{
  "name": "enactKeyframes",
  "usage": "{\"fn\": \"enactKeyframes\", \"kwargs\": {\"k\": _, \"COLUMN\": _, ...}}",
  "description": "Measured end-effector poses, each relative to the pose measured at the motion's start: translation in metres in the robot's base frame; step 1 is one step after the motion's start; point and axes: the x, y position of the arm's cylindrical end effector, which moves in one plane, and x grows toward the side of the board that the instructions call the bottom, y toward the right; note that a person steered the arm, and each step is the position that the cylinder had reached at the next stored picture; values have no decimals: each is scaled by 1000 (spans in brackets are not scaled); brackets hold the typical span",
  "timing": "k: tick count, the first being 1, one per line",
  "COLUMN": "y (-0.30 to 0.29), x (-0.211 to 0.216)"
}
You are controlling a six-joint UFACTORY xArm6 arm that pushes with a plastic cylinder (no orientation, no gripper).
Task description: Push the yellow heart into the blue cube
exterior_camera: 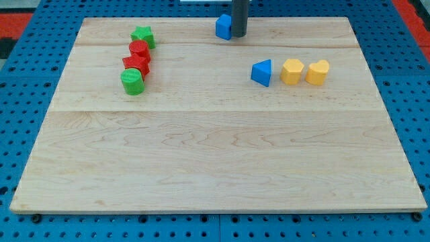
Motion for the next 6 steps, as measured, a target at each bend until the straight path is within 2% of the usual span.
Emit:
{"fn": "enactKeyframes", "kwargs": {"k": 2, "y": -16, "x": -10}}
{"fn": "enactKeyframes", "kwargs": {"k": 6, "y": -1, "x": -3}}
